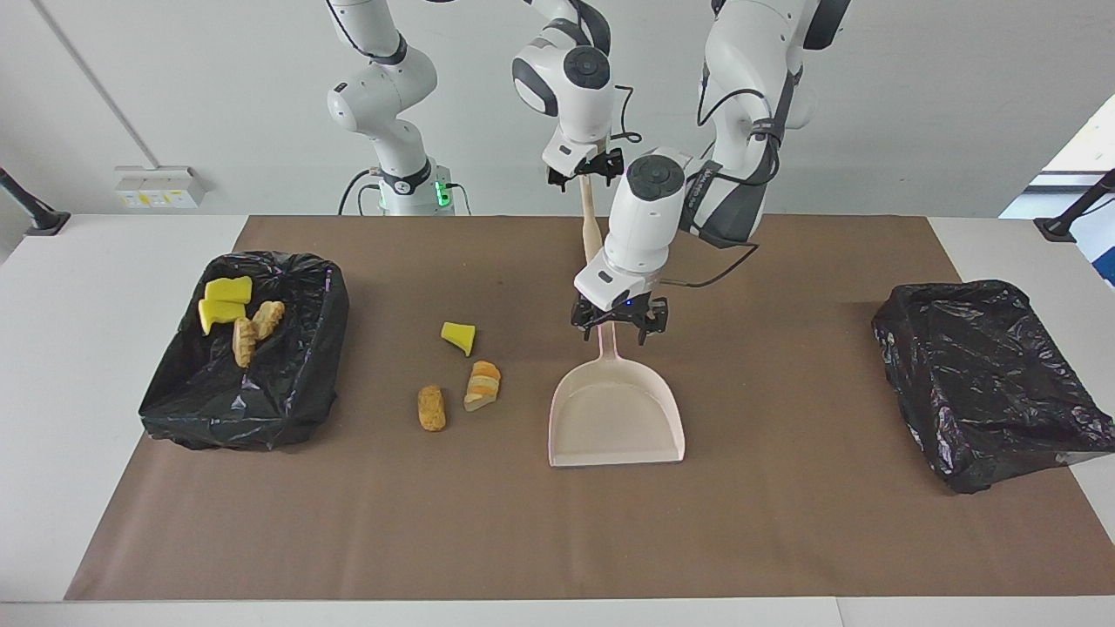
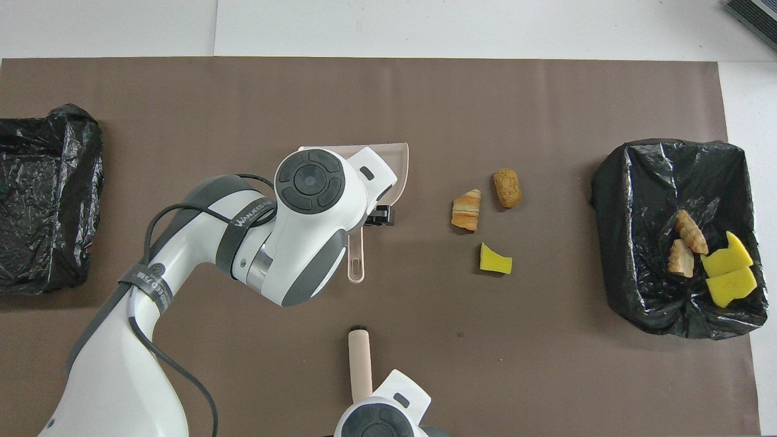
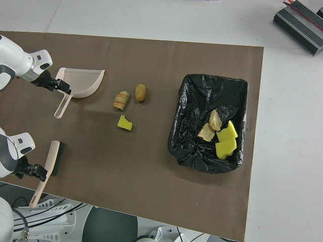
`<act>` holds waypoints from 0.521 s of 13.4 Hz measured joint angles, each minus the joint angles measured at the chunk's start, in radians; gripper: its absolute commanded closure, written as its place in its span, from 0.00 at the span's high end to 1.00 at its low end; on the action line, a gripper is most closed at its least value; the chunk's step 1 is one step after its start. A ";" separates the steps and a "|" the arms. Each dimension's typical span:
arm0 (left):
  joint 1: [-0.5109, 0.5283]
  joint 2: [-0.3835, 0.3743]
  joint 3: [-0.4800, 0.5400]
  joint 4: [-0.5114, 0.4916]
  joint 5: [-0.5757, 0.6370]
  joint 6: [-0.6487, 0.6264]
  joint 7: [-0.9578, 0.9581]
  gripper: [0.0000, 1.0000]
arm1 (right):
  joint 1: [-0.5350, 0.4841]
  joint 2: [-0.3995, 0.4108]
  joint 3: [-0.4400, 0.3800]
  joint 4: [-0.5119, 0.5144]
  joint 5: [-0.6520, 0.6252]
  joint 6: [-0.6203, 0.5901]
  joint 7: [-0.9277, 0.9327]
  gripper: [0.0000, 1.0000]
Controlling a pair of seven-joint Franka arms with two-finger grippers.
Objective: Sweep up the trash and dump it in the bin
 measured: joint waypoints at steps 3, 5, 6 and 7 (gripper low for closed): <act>-0.014 0.032 0.001 -0.023 0.000 0.027 -0.003 1.00 | 0.063 0.022 0.000 -0.072 0.001 0.132 0.054 1.00; -0.016 0.046 0.002 -0.025 0.000 0.034 -0.004 0.86 | 0.089 0.035 0.000 -0.107 0.001 0.174 0.064 1.00; -0.016 0.047 0.003 -0.027 0.000 0.033 -0.004 0.72 | 0.091 0.035 0.000 -0.116 0.001 0.180 0.064 1.00; -0.016 0.047 0.004 -0.029 0.000 0.033 -0.005 0.54 | 0.091 0.035 -0.001 -0.119 0.001 0.184 0.064 0.91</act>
